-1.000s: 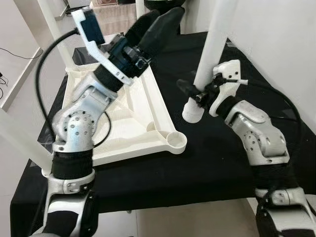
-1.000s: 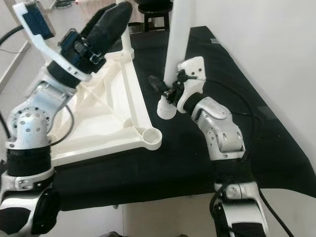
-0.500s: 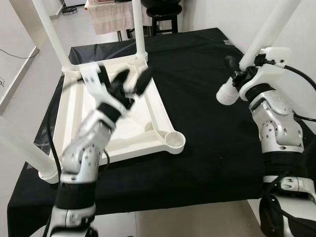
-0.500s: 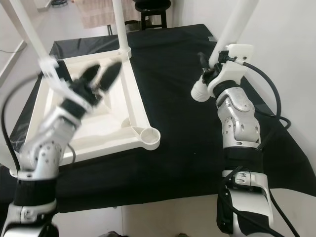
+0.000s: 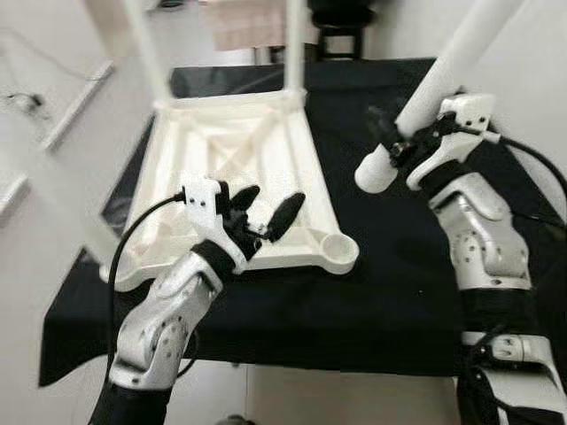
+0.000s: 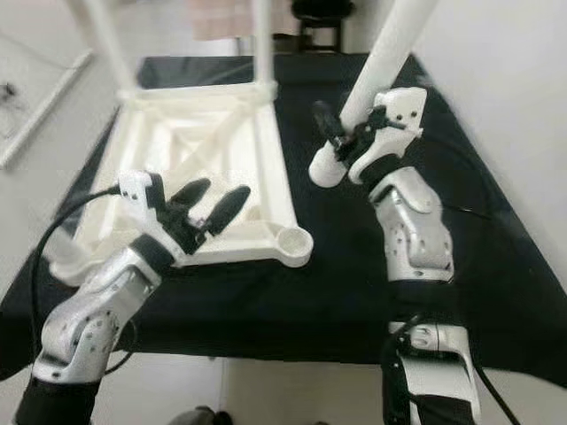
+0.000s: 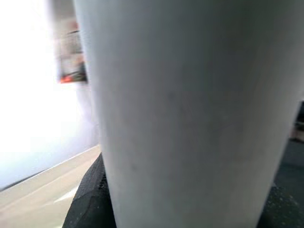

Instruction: Building children table

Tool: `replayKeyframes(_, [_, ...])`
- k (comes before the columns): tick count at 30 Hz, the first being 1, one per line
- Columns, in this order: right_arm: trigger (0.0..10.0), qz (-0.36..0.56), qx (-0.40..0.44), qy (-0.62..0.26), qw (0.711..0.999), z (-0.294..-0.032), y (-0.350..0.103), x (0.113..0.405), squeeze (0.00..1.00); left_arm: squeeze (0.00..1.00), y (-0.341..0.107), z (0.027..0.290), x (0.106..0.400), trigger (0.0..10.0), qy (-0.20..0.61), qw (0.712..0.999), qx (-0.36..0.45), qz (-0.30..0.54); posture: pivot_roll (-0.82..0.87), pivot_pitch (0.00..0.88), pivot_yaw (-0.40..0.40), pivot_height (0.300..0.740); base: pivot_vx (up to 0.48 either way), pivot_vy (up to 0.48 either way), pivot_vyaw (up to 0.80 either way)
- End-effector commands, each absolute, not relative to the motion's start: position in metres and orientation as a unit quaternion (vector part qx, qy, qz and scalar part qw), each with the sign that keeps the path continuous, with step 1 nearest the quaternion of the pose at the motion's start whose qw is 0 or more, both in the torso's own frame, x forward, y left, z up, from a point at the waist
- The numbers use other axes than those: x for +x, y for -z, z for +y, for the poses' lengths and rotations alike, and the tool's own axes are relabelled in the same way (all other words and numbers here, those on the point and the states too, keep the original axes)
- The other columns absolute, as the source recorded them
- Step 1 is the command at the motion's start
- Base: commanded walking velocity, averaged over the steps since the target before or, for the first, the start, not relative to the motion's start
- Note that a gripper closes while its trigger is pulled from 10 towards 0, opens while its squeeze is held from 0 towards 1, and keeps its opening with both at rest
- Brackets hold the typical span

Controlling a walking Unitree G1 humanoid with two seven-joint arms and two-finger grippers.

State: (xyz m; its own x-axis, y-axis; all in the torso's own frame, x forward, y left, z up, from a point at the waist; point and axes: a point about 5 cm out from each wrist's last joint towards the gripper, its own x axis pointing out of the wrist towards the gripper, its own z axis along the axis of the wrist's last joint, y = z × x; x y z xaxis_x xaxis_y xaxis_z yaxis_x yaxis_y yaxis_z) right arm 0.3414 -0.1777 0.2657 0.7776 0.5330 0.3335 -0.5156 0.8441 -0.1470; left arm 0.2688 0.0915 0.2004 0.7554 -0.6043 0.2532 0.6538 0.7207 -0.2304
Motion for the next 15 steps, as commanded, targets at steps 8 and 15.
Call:
replayKeyframes(8, [10.0, -0.182, -0.044, -0.375, 0.908, -0.172, -0.264, 0.326, 0.0, 0.0, -0.184, 0.086, 0.242, 10.0, 0.424, 0.898, -0.112, -0.039, 0.02, 0.127, 0.001, 0.74, 0.0, 0.0, 0.7])
replayKeyframes(15, [10.0, -0.121, -0.088, -0.449, 0.881, -0.193, -0.247, 0.319, 0.0, 0.0, -0.169, 0.087, 0.235, 10.0, 0.437, 0.896, -0.077, -0.01, 0.03, 0.145, 0.003, 0.74, 0.0, 0.0, 0.0])
